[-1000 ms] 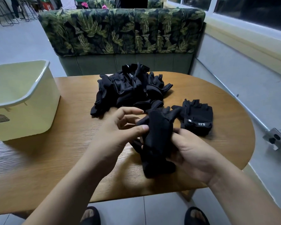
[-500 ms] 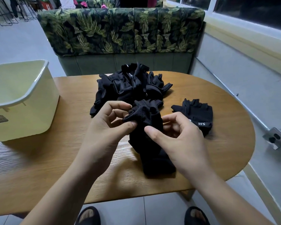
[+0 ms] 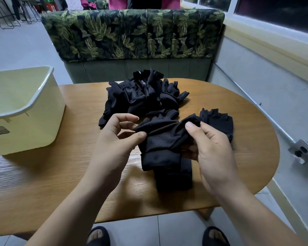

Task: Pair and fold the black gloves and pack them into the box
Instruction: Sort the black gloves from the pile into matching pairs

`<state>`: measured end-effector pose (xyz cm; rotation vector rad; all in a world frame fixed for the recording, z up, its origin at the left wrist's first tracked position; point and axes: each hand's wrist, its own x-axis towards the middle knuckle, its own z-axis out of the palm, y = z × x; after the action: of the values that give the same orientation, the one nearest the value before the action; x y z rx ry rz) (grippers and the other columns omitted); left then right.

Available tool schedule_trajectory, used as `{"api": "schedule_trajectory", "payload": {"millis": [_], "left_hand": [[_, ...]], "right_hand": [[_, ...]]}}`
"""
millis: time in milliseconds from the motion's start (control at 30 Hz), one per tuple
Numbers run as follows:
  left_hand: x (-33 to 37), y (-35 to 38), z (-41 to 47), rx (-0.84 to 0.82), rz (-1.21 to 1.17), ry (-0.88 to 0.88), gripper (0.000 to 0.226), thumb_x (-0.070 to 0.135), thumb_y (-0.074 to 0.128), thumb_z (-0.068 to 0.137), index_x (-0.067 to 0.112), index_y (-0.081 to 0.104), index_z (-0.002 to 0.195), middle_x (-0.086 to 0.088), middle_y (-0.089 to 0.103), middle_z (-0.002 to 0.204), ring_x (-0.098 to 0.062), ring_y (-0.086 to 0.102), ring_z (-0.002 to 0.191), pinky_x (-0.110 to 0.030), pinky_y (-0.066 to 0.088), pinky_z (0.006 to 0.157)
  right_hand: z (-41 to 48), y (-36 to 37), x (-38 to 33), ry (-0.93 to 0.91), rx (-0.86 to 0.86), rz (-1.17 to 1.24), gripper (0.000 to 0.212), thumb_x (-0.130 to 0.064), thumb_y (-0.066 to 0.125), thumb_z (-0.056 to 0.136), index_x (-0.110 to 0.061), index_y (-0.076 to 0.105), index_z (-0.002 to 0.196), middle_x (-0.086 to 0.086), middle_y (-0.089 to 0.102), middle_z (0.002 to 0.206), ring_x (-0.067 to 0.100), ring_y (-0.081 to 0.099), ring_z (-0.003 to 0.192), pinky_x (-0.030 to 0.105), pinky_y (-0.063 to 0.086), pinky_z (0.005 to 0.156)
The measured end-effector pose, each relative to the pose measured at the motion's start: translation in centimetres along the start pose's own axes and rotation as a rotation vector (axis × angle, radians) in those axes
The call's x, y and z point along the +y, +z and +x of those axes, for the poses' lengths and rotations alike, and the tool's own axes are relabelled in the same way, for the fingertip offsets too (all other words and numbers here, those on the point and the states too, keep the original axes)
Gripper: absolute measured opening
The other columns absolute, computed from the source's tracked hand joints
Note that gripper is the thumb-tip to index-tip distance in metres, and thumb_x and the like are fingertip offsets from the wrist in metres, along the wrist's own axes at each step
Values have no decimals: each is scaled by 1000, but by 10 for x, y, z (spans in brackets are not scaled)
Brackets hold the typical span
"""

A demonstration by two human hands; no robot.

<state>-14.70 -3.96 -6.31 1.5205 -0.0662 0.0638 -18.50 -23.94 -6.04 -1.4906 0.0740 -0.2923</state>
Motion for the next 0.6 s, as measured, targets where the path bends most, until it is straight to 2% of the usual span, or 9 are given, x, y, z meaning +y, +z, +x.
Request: {"api": "schedule_trajectory", "payload": {"millis": [67, 133, 200, 300, 367, 433, 467, 533, 600], "left_hand": [[1, 2, -3, 81, 193, 56, 38, 4, 82, 86, 29, 68, 111, 3, 67, 108, -5, 64, 85, -20, 50, 79], [7, 5, -9, 110, 327, 163, 35, 11, 82, 87, 34, 68, 109, 6, 66, 108, -5, 64, 87, -16, 50, 77], [16, 12, -17, 47, 349, 241, 23, 16, 79, 93, 33, 71, 106, 7, 70, 102, -9, 67, 91, -22, 53, 77], [24, 27, -31, -88, 373, 265, 16, 26, 75, 98, 33, 72, 112, 12, 74, 103, -9, 71, 101, -28, 59, 81], [25, 32, -34, -108, 366, 251, 25, 37, 78, 94, 35, 69, 117, 16, 73, 108, -5, 70, 106, -24, 60, 81], [25, 32, -33, -75, 340, 239, 34, 41, 82, 88, 35, 66, 118, 17, 73, 109, -5, 70, 106, -27, 61, 80], [25, 31, -31, -54, 326, 234, 36, 41, 83, 86, 35, 65, 116, 15, 74, 108, -7, 70, 105, -32, 62, 81], [24, 28, -29, -32, 311, 231, 34, 40, 84, 86, 33, 66, 114, 11, 75, 106, -10, 72, 101, -41, 63, 81], [24, 26, -28, -23, 294, 233, 27, 37, 82, 89, 30, 69, 112, 8, 76, 103, -14, 73, 98, -44, 63, 81]], "right_hand": [[1, -1, 1, -25, 6, -40, 27, -23, 55, 111, -15, 80, 105, 6, 81, 104, 32, 75, 105, 67, 55, 99], [1, -2, 1, -57, -2, -80, 29, -29, 56, 111, -9, 77, 104, 15, 78, 102, 41, 72, 103, 69, 55, 94], [0, -4, 0, -88, -22, -141, 33, -32, 57, 110, -6, 74, 102, 20, 75, 100, 44, 69, 101, 66, 55, 90], [-8, -2, -8, -134, -121, -192, 35, -30, 51, 113, -8, 76, 102, 12, 76, 96, 33, 72, 98, 59, 55, 90], [-13, 1, -13, -113, -234, -150, 41, -30, 41, 115, -10, 76, 107, 10, 77, 102, 29, 72, 106, 57, 55, 96], [-15, 2, -15, -82, -323, -101, 44, -33, 36, 114, -20, 79, 113, 0, 78, 112, 16, 71, 115, 43, 54, 103], [-17, 1, -14, -64, -360, -87, 44, -37, 36, 114, -27, 77, 122, -7, 77, 121, 9, 67, 123, 37, 51, 108], [-20, -1, -9, -45, -434, -78, 43, -42, 35, 114, -30, 64, 144, -8, 68, 142, 12, 57, 140, 42, 40, 120], [-15, 2, -10, -52, -474, -105, 48, -43, 34, 112, -26, 58, 150, 0, 64, 148, 20, 53, 145, 51, 38, 122]]}}
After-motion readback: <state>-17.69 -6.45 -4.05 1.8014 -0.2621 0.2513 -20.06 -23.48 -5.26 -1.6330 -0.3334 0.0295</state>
